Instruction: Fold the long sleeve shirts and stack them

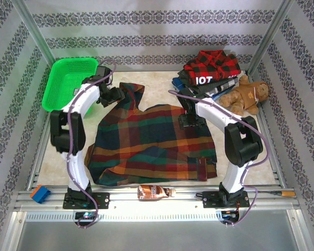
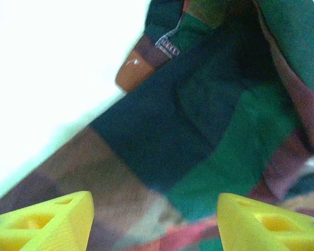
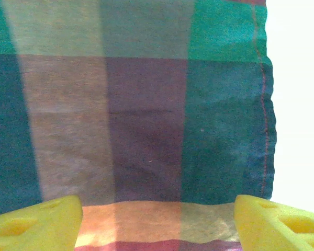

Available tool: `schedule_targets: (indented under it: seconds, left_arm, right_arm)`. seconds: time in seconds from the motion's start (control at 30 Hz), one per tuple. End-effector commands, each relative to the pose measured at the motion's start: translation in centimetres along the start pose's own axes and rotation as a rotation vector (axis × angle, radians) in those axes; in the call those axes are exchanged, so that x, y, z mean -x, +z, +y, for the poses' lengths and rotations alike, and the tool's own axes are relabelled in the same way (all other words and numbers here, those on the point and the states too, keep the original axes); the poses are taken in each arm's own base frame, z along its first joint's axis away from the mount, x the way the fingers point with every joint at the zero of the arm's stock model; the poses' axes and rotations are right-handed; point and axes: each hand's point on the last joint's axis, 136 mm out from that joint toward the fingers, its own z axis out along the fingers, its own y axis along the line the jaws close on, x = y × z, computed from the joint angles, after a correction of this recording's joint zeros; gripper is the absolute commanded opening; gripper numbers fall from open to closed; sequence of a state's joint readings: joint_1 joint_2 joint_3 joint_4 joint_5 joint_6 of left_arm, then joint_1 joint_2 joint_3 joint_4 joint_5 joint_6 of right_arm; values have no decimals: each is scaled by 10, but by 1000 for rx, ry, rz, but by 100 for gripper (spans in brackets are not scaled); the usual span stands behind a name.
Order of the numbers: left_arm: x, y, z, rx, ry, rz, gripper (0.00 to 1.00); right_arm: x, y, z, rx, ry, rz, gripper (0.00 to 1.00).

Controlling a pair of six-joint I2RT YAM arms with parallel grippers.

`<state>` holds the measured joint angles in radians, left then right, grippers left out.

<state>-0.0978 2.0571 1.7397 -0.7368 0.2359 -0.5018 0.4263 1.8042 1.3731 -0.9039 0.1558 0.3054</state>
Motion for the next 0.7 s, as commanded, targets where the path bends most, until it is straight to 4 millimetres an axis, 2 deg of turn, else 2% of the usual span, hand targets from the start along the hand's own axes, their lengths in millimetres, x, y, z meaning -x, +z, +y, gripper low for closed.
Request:
schedule_targets:
  seconds: [0.0,0.13,0.27,0.5,0.6,0.67]
  left_arm:
    - [5,16,-3,6,105,61,63]
    - [27,41,-3,34,140,37,64]
    - [35,67,2,75,142,69,62]
    - [55,93,11,140,108,37,58]
    - [61,105,-4,56,70,25,60]
    - [69,106,-26,-56,54,-4,64]
  right_arm:
    - [8,-15,14,69,-38,-37,77]
    - [9,-17,20,108,-29,-40,77]
    - [10,-16,23,120,-26,-29,77]
    - [15,-16,27,133,-30,-27,76]
    - [17,-14,30,139,-29,-27,76]
    - [18,-13,31,140,-30,-23,76]
